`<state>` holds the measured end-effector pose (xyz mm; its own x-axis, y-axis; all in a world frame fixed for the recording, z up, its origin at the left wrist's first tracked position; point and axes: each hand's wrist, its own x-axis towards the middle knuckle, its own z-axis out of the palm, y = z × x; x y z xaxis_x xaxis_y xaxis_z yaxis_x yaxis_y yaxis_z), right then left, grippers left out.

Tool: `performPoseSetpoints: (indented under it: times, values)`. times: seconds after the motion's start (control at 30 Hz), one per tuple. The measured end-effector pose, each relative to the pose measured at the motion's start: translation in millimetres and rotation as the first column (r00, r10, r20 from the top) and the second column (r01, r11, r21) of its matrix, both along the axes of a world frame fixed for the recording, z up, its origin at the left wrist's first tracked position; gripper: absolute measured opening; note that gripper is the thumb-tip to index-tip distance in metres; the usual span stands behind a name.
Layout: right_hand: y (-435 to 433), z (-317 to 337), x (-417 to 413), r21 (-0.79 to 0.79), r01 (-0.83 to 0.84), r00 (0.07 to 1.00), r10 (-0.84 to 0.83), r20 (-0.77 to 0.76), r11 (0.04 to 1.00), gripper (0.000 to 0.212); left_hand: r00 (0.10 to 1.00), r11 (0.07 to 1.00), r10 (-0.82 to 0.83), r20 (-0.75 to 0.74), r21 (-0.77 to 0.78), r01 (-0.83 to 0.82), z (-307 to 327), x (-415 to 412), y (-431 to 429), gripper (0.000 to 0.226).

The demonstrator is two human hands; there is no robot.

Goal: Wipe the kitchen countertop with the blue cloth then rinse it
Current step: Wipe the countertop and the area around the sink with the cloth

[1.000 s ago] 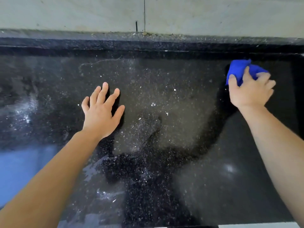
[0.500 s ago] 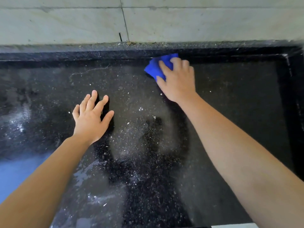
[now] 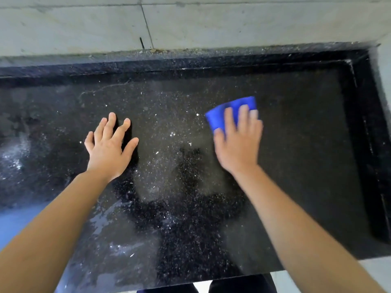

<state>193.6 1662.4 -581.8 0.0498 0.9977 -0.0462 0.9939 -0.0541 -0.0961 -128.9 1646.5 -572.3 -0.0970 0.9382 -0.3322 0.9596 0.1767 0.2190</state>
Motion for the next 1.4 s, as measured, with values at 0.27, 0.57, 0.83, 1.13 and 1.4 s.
performPoseSetpoints:
  times: [0.27,0.57,0.83,1.13,1.4]
  values:
    - [13.3,-1.2,-39.8,-0.011,-0.594,0.801,0.590,-0.105,0.804,0.054,0.999,0.999,0.043,0.018,0.014,-0.043,0.9,6.8,-0.5,0.058]
    - [59.0,7.8,52.4,-0.180,0.185,0.982,-0.178,0.058,0.966,0.068,0.999,1.000,0.007,0.042,-0.006,-0.007,0.4,2.8,1.4,0.058]
    - [17.7,1.8,-126.4,-0.057,-0.355,0.935,0.352,-0.049,0.933,0.061,0.996,0.984,0.088,0.007,0.154,-0.088,10.4,-21.8,-13.8,0.056]
    - [22.6,2.7,-22.4,-0.020,-0.517,0.856,0.517,0.012,0.856,0.059,0.987,0.990,0.139,-0.081,0.032,-0.137,13.4,-69.3,-35.7,0.068]
    - [83.6,7.1,-154.0,-0.031,0.113,0.993,-0.112,0.031,0.993,0.065,0.991,0.993,0.111,-0.077,0.047,-0.107,3.0,-95.4,-47.2,0.067]
